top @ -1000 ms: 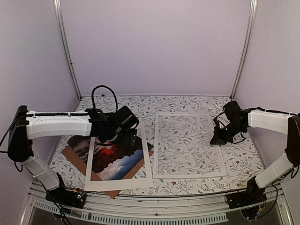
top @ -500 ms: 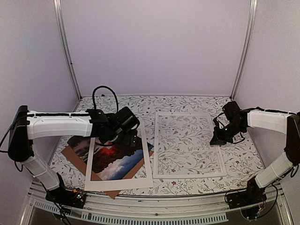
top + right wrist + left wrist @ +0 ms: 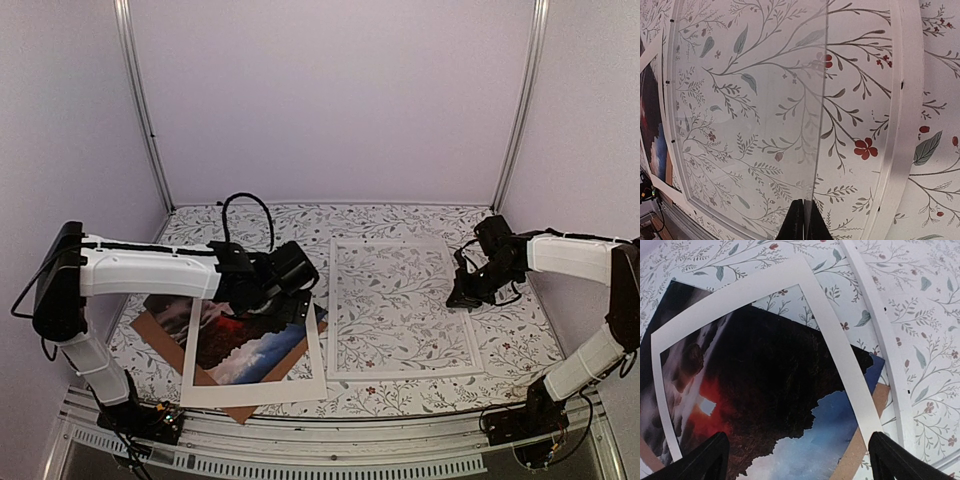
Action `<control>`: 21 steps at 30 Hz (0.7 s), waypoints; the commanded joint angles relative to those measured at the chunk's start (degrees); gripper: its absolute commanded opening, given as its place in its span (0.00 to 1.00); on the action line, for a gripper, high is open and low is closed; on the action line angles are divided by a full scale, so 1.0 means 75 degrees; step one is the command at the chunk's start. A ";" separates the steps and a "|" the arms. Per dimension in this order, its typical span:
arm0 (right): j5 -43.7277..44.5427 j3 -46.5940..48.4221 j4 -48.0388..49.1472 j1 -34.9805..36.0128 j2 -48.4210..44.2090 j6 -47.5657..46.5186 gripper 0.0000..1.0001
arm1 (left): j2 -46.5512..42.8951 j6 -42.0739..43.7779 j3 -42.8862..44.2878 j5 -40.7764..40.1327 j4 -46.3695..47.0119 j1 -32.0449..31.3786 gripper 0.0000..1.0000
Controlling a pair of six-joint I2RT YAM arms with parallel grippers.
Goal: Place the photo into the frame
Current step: Place the glass panel at the frame body.
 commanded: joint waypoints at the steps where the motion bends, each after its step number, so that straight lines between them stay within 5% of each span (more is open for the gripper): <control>1: -0.0088 -0.0080 0.0370 -0.0007 0.0116 0.0087 0.06 | 0.0275 -0.0080 0.0326 0.0102 0.0171 -0.0238 1.00; 21: 0.0002 -0.0139 0.0341 0.0030 0.0164 0.0067 0.33 | 0.0566 -0.0017 0.0554 0.0109 0.0159 -0.0432 1.00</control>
